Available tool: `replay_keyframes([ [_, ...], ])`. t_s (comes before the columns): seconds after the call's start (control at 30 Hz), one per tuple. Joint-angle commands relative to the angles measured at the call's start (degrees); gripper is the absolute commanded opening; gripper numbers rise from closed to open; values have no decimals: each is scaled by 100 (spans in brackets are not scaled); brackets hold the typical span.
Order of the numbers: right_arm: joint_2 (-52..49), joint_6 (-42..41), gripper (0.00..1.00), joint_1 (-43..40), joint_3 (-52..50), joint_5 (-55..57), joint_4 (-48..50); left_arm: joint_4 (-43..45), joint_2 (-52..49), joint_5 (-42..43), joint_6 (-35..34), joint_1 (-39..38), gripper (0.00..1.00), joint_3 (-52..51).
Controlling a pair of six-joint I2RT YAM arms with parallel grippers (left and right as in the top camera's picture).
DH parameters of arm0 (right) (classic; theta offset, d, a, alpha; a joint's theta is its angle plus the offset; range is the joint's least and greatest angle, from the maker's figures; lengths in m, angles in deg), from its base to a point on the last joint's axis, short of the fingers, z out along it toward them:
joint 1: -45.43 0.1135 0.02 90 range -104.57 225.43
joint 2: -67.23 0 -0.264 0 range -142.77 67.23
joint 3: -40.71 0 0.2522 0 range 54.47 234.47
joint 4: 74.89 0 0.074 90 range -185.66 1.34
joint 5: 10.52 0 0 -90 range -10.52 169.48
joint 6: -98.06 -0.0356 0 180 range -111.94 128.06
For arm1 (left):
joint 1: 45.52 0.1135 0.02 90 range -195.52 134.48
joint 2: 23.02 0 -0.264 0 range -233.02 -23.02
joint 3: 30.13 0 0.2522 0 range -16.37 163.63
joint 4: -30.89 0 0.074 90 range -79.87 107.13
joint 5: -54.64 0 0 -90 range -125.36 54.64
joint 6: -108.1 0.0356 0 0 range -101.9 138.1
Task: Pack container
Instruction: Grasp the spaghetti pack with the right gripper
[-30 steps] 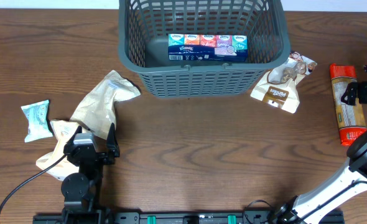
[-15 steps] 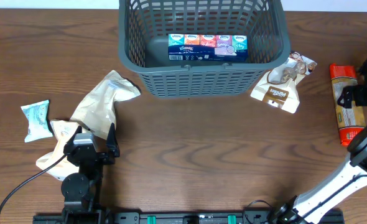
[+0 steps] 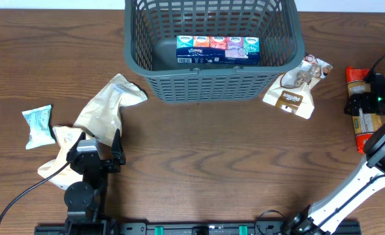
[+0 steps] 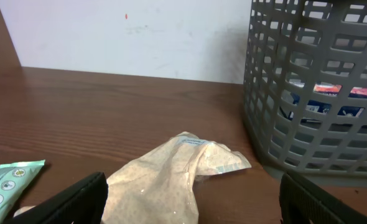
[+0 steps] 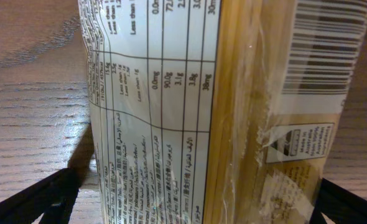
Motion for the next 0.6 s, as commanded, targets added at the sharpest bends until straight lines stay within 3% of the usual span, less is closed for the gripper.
replay_keyframes([
  [0.0,-221,-59,93,101,2,-105,11,31,-7,-105,-129,-28,81,-94],
  [0.1,-221,-61,81,101,2,-361,9,35,-7,-107,-129,-28,81,-94],
  [0.4,-221,-155,64,101,2,-822,37,118,-7,-105,-129,-28,81,-94],
  [0.57,-221,-249,49,101,2,-822,35,140,-7,-105,-129,-28,81,-94],
])
